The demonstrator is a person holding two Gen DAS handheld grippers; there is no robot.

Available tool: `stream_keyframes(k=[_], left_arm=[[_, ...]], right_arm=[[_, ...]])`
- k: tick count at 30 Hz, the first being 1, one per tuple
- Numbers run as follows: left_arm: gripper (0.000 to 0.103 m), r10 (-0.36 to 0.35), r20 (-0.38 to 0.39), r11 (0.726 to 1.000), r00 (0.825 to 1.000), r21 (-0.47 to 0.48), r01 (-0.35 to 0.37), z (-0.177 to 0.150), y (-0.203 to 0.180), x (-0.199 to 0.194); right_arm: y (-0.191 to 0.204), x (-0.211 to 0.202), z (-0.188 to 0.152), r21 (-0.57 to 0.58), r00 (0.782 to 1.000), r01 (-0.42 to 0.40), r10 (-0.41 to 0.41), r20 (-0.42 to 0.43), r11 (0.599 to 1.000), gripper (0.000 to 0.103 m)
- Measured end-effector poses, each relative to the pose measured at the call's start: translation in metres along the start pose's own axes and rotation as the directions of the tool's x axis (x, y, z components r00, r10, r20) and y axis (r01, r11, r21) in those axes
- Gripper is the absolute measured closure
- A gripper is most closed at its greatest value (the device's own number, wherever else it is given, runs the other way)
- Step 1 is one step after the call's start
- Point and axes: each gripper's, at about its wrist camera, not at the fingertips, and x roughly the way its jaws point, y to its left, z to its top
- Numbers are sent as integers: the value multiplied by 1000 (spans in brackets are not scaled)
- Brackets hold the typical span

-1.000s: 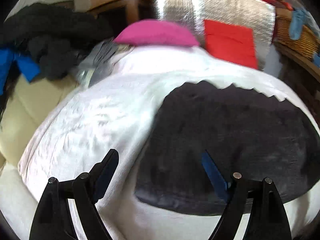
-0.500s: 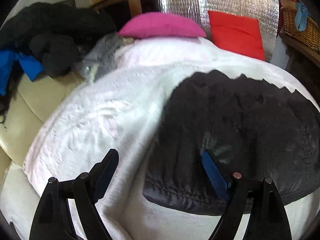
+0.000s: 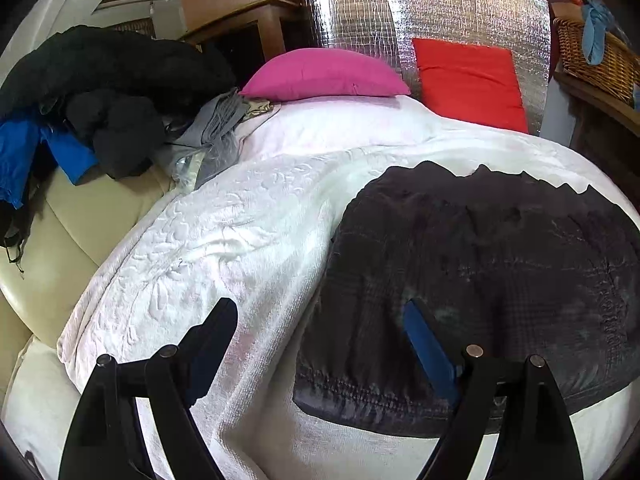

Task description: Fold large clothes

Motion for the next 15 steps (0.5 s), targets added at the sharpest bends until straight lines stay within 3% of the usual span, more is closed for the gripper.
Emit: stream_keyframes(k=[9, 11, 15], left_arm=[[17, 3, 5, 1000, 1000, 0, -3, 2, 3, 2], [17, 4, 5, 1000, 1000, 1, -4, 3, 3, 3], [17, 4, 4, 1000, 1000, 3, -4, 6, 2, 5]], right_arm=[[-13, -33, 27, 18, 995, -12, 10, 98, 1000, 42], [-20, -35, 35, 40, 994, -7, 3, 110, 999, 36], [-33, -34, 52, 70, 993, -10, 1, 120, 998, 34]])
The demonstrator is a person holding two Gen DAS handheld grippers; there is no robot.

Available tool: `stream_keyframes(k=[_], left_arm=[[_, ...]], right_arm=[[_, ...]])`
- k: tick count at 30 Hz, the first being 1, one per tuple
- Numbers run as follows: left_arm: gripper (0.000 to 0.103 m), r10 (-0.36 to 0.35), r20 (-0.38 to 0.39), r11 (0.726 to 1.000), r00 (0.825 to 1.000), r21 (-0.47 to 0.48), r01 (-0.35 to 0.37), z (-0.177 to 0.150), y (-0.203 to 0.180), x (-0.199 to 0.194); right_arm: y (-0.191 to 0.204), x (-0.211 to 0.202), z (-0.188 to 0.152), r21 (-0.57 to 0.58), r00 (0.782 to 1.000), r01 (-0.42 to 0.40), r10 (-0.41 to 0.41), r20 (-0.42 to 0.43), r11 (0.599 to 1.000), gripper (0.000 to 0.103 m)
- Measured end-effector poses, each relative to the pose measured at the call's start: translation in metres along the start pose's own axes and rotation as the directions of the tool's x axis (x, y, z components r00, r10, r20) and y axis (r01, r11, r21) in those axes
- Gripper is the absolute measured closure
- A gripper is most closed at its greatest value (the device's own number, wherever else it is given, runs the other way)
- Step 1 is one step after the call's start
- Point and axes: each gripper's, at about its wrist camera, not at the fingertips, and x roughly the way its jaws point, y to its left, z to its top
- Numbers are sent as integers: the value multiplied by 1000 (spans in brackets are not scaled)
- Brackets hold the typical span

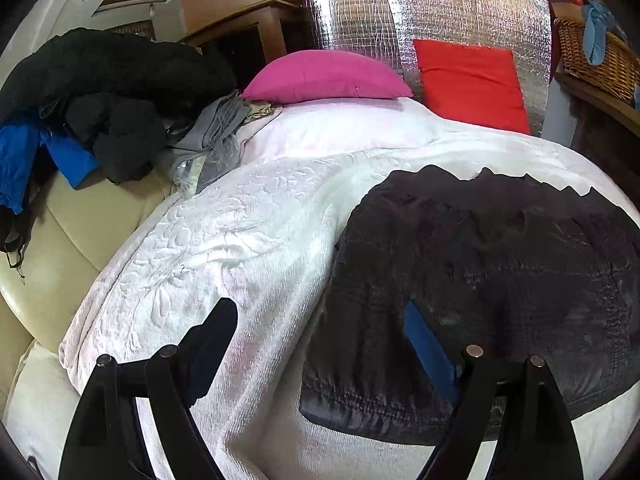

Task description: Fold large clothes

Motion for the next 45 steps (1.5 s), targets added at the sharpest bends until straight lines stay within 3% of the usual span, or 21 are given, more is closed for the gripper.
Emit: stream_keyframes(k=[13, 18, 21, 24, 27, 32, 35, 40, 43, 45], left_arm=[[17, -30, -26, 1000, 999, -7, 30, 12, 4, 16], [17, -70, -67, 998, 995, -12, 69, 14, 6, 28], [17, -158, -117, 987, 980, -30, 156, 16, 9, 38], [17, -293, -173, 956, 940, -76, 284, 20, 17, 50], [17, -430, -227, 902, 874, -150, 405, 24, 24, 66], [17, -567, -263, 823, 781, -220, 524, 27, 26, 85], [17, -603, -281, 797, 746, -247, 551, 29, 25, 99], [17, -684, -353, 730, 639, -335, 596, 21, 14, 124], [17, -720, -369, 693, 588, -340, 636, 17, 3, 125], [16, -726, -366, 686, 582, -330, 648, 16, -1, 123]], right_arm=[[-45, 31, 19, 174, 989, -117, 132, -74, 978, 33], [-47, 42, 17, 180, 980, -138, 160, -115, 974, 33], [-47, 46, 16, 169, 977, -145, 168, -131, 975, 33], [-50, 47, 15, 174, 975, -148, 173, -138, 973, 33], [-55, 47, 15, 180, 974, -151, 178, -144, 972, 32], [-66, 42, 17, 193, 977, -147, 173, -127, 970, 32], [-76, 42, 17, 199, 981, -129, 155, -121, 972, 31], [-86, 64, 14, 224, 966, -136, 179, -188, 965, 30], [-86, 78, 13, 233, 946, -181, 234, -226, 956, 30], [-83, 88, 12, 223, 937, -197, 251, -244, 955, 30]])
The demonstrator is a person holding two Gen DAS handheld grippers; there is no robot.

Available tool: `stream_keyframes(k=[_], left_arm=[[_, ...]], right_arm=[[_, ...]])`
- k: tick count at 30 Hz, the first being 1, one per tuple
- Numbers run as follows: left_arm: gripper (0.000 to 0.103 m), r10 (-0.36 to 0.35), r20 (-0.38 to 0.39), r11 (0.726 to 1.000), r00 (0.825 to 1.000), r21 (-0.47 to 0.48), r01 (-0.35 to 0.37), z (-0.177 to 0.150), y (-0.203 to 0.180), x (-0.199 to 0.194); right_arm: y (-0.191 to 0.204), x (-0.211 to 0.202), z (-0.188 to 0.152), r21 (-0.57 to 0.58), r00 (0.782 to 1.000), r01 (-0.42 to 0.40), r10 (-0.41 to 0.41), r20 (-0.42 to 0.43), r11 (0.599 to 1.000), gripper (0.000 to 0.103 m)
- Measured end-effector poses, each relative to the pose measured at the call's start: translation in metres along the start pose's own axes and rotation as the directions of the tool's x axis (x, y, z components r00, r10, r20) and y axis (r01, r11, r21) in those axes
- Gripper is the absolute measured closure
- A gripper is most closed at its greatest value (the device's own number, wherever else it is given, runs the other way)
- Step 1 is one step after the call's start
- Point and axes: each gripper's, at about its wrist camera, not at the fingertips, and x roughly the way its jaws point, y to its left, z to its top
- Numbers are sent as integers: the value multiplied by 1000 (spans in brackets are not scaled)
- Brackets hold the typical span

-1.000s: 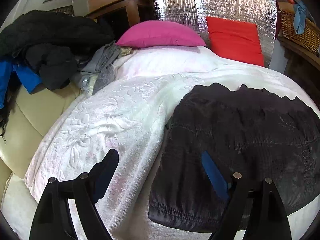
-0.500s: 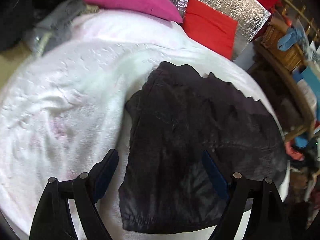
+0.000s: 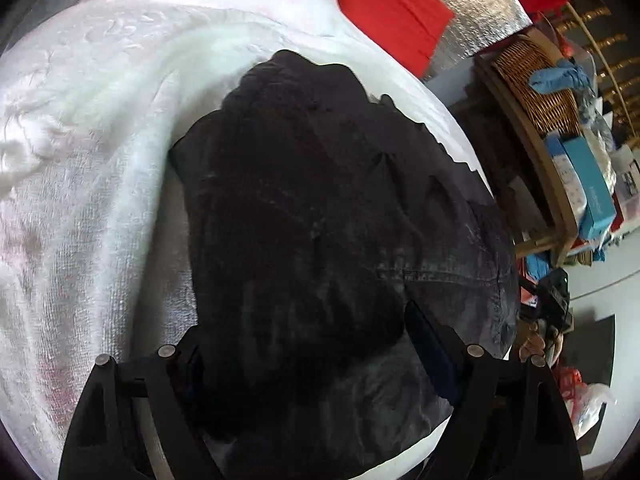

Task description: Fold large clothes

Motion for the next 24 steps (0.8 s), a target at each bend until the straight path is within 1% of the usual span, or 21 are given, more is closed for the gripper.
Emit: stream_keyframes(k=[3, 6, 8, 9, 11, 13, 14, 15, 16, 17, 18, 19, 20, 22, 24], left_arm=[[16, -50, 3, 998, 999, -26, 50, 1, 1, 1], [16, -101, 18, 994, 995, -50, 102, 2, 3, 1], [16, -118, 28, 992, 993, -51, 119, 2, 3, 0], [17, -122, 33, 991, 992, -53, 124, 4, 1, 1], [22, -116, 45, 991, 992, -58, 118, 6, 1, 1], [32, -109, 67, 992, 992, -62, 113, 10, 2, -2], [35, -106, 85, 992, 991, -62, 111, 11, 2, -5], [42, -97, 95, 993, 991, -58, 103, 12, 3, -8], [45, -89, 102, 994, 991, -57, 95, 13, 4, -9], [45, -80, 103, 994, 991, -65, 87, 14, 5, -6], [45, -65, 94, 995, 993, -70, 72, 14, 7, -3], [45, -31, 77, 997, 997, -67, 36, 14, 6, 2], [44, 0, 56, 998, 998, -61, 3, 12, 6, 8], [32, 2, 30, 998, 1000, -63, 0, 12, 5, 15], [32, 21, 39, 999, 999, -46, -19, 11, -1, 16]], right_arm=[[2, 19, 0, -2, 997, -51, 51, -54, 999, 30], [12, 29, -2, -35, 996, -63, 61, -63, 997, 27], [20, 34, -5, -46, 994, -92, 89, -68, 995, 23], [24, 36, -8, -58, 993, -100, 96, -75, 993, 23], [41, 40, -18, -97, 992, -105, 97, -83, 990, 23], [58, 37, -27, -136, 987, -147, 136, -85, 980, 23], [66, 33, -32, -170, 988, -147, 136, -76, 974, 25], [75, 29, -37, -213, 991, -130, 119, -62, 968, 25], [79, 28, -41, -239, 994, -108, 98, -51, 965, 27], [79, 30, -42, -246, 996, -83, 73, -48, 966, 29], [74, 39, -41, -237, 999, -21, 9, -51, 971, 30], [66, 48, -40, -209, 997, 35, -49, -63, 977, 30], [59, 55, -40, -181, 995, 45, -60, -76, 982, 31], [57, 54, -38, -163, 997, 20, -31, -68, 986, 31], [61, 52, -41, -182, 998, 29, -38, -47, 983, 31]])
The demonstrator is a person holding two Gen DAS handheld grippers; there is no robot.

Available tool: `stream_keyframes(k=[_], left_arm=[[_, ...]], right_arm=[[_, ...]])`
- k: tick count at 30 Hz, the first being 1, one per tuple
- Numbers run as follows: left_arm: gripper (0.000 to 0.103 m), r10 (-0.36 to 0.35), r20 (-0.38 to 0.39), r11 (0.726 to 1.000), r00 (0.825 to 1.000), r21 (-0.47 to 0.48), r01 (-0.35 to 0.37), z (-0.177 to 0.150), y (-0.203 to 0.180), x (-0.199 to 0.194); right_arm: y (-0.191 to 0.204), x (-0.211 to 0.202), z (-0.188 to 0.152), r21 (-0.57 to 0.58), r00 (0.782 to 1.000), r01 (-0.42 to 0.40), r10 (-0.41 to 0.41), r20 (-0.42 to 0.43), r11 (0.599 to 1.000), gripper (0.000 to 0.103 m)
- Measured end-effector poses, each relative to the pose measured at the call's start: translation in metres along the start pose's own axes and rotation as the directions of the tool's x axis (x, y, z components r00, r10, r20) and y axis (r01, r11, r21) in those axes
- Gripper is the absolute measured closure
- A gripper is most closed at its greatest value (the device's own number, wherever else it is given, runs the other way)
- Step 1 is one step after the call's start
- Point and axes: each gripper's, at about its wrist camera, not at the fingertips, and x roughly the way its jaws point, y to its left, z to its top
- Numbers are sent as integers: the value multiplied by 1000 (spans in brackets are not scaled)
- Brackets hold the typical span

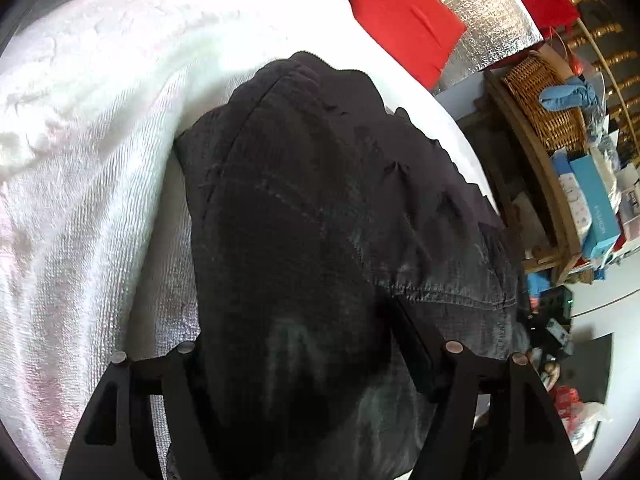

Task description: Fold large clothes

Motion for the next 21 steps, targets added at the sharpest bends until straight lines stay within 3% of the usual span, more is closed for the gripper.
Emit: stream_keyframes(k=[2, 5, 8, 12, 14, 15, 16, 17, 19, 21], left_arm=[[37, 24, 20, 999, 1000, 33, -25, -2, -8, 0], [53, 38, 45, 996, 998, 75, -42, -5, -20, -2], [60, 37, 60, 995, 997, 90, -42, -10, -26, -7], [60, 70, 70, 985, 995, 150, -79, -19, -45, -3], [54, 110, 69, 981, 992, 155, -119, -18, -46, 5], [44, 126, 64, 980, 990, 144, -134, -17, -46, 9], [37, 134, 59, 982, 989, 127, -141, -16, -44, 11], [36, 143, 54, 983, 988, 106, -148, -16, -42, 13], [32, 173, 60, 979, 983, 99, -178, -18, -47, 9], [31, 238, 98, 963, 966, 105, -248, -25, -56, -2]], right_arm=[[10, -1, -3, -49, 999, 33, -31, 24, 998, 43], [29, -13, -6, -120, 994, 75, -64, 90, 990, 62], [41, -26, -2, -161, 984, 115, -91, 151, 980, 65], [32, -33, 4, -151, 972, 176, -147, 182, 973, 65], [21, -21, 9, -126, 972, 197, -177, 154, 972, 65], [16, -15, 11, -102, 973, 197, -182, 140, 975, 64], [14, -13, 11, -85, 972, 201, -189, 137, 976, 54], [11, -14, 12, -61, 973, 199, -189, 135, 978, 47], [7, -23, 12, 6, 970, 193, -192, 146, 981, 43], [9, -34, 8, 39, 963, 208, -212, 165, 977, 43]])
